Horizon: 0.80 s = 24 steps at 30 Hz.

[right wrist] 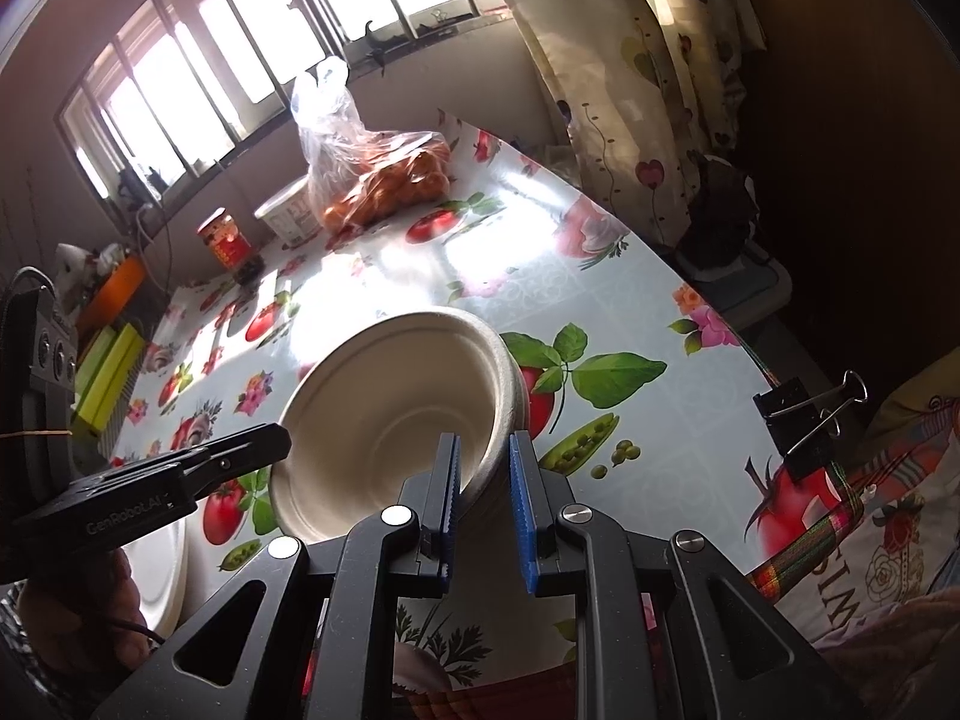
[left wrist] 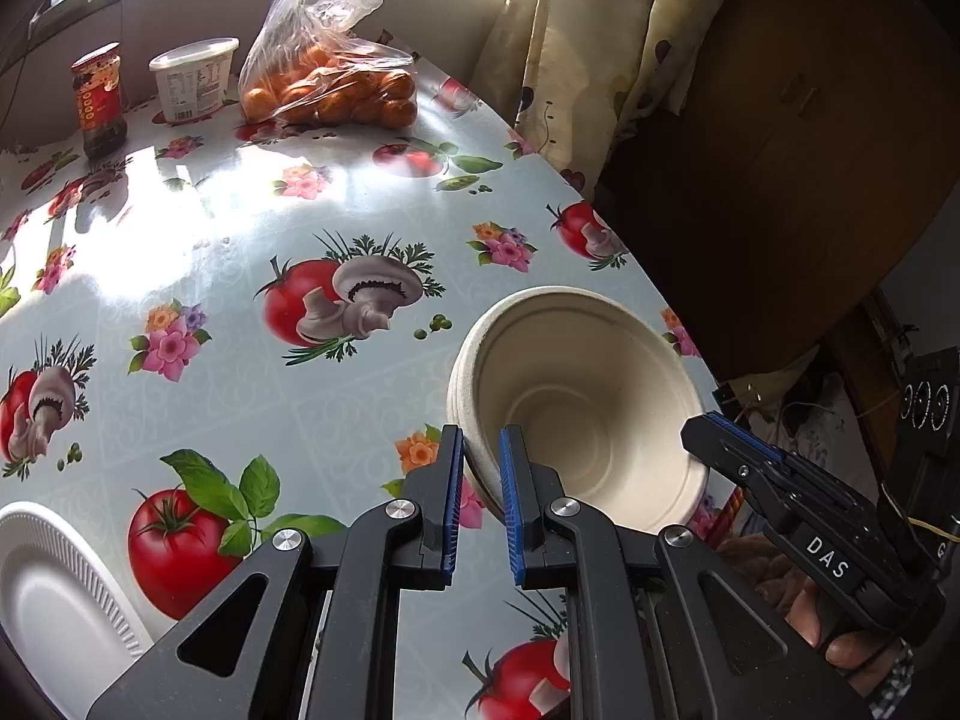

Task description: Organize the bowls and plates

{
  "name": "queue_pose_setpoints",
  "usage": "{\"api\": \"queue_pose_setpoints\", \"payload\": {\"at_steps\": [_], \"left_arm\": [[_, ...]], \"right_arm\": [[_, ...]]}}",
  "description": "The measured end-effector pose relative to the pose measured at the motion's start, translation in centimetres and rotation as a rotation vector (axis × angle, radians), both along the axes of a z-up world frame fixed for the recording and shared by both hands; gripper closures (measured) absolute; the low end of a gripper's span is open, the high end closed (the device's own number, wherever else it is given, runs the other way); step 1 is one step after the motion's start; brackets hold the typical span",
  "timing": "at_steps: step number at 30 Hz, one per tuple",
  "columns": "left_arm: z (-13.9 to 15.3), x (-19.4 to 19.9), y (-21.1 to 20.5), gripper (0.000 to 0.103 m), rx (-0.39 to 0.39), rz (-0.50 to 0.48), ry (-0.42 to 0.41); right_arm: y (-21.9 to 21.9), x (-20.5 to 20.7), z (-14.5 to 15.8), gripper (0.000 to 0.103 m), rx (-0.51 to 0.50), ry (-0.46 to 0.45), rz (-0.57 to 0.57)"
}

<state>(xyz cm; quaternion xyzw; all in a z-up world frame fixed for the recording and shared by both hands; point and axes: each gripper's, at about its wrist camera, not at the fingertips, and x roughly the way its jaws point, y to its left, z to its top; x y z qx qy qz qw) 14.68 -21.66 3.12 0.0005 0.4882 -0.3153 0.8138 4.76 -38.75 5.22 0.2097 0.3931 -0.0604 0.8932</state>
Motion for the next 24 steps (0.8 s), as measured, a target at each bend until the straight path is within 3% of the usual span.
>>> {"api": "queue_pose_setpoints", "payload": {"at_steps": [17,24], "left_arm": [[-0.42,0.02,-0.15,0.087,0.018,-0.008,0.000],[-0.30,-0.19,-0.11,0.080,0.004,-0.018,0.000]], "right_arm": [[-0.18,0.03,-0.32,0.076,0.004,0.005,0.000],[-0.14,0.07,-0.27,0.074,0.004,0.004,0.001]]}}
